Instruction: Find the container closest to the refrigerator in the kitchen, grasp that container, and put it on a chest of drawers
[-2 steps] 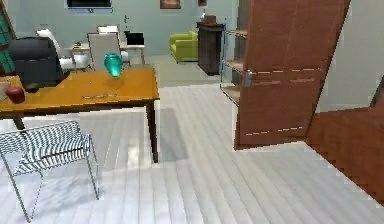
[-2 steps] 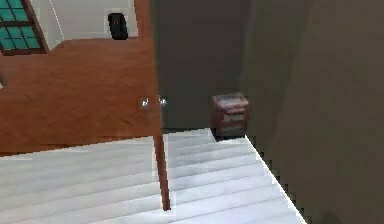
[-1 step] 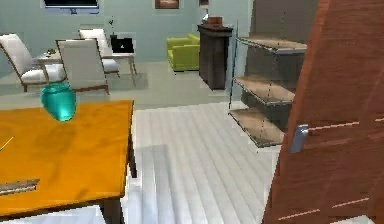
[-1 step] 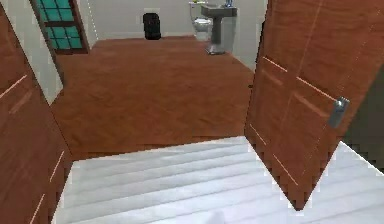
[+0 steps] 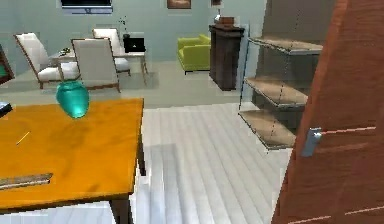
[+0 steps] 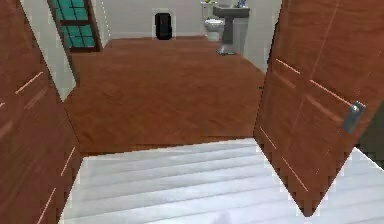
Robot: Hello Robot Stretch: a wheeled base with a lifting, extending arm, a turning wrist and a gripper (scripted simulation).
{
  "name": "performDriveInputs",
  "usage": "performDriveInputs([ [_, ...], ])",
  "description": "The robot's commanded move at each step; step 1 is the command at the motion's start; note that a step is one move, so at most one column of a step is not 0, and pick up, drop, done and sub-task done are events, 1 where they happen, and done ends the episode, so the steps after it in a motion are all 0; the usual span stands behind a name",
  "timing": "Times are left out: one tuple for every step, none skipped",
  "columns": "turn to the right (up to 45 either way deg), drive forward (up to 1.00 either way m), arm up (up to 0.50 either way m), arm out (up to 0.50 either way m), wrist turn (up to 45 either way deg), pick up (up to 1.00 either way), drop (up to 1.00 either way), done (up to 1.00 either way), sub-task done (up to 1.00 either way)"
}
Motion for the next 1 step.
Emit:
performDriveInputs([
  [0.0,0.25,0.0,0.0,0.0,0.0,0.0,0.0,0.0],
])
